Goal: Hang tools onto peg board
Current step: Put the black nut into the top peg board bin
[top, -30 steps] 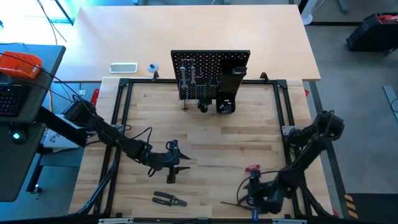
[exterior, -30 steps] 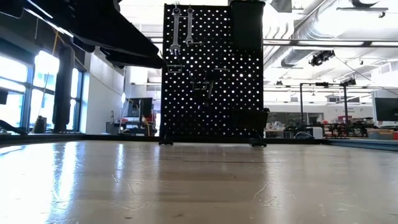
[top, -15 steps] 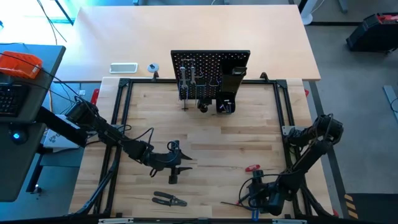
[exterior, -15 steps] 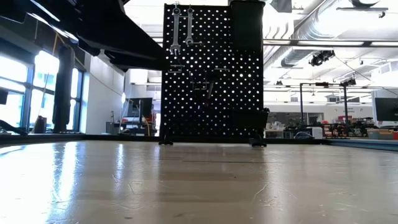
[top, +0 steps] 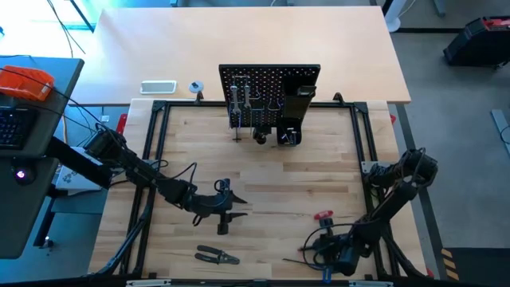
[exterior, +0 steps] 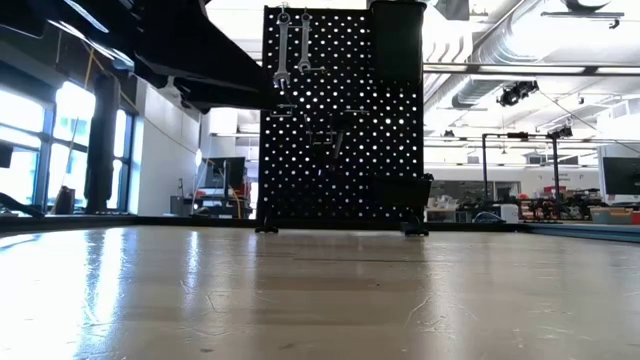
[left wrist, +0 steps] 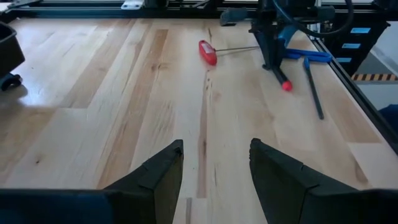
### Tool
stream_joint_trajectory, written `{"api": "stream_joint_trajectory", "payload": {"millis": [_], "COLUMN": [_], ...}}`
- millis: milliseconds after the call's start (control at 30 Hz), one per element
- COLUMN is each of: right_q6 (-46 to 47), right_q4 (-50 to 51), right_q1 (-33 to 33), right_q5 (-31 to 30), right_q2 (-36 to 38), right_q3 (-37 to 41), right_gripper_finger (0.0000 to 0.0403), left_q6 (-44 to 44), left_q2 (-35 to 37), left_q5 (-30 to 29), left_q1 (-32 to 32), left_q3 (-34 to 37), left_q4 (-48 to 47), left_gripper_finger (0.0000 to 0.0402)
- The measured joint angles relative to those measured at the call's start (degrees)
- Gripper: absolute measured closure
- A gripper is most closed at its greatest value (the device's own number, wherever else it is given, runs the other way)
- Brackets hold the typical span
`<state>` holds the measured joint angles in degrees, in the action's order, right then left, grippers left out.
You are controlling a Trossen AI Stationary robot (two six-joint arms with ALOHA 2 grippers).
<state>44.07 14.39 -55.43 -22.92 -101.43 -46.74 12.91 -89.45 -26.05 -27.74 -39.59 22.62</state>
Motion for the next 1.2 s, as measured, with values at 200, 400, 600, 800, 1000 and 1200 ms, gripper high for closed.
{"api": "stream_joint_trajectory", "payload": {"millis": [200,400,600,800,1000,1200], "right_q6": [0.9,0.7,0.4,-3.9,-12.7,-27.8], "right_q4": [0.0,0.7,0.5,-0.4,-4.9,-16.6], "right_q1": [1.1,1.4,2.4,3.3,5.2,8.3], "right_q5": [-2.8,-10.5,-17.2,-26.1,-32.6,-33.2], "right_q2": [0.0,1.0,4.6,9.5,14.7,18.2], "right_q3": [0.1,0.5,0.5,0.5,0.4,0.4], "right_gripper_finger": [0.0370,0.0389,0.0386,0.0386,0.0386,0.0386], "left_q6": [-0.1,-2.6,-6.0,-6.8,-11.5,-13.6], "left_q2": [0.0,0.0,0.0,0.0,0.0,0.0], "left_q5": [0.0,0.0,0.0,0.1,0.2,0.6], "left_q1": [0.4,0.5,1.3,2.4,2.4,3.5], "left_q3": [0.0,0.0,0.0,0.0,0.0,0.0], "left_q4": [1.3,6.7,11.6,15.4,22.3,25.7], "left_gripper_finger": [0.0229,0.0229,0.0229,0.0229,0.0229,0.0229]}}
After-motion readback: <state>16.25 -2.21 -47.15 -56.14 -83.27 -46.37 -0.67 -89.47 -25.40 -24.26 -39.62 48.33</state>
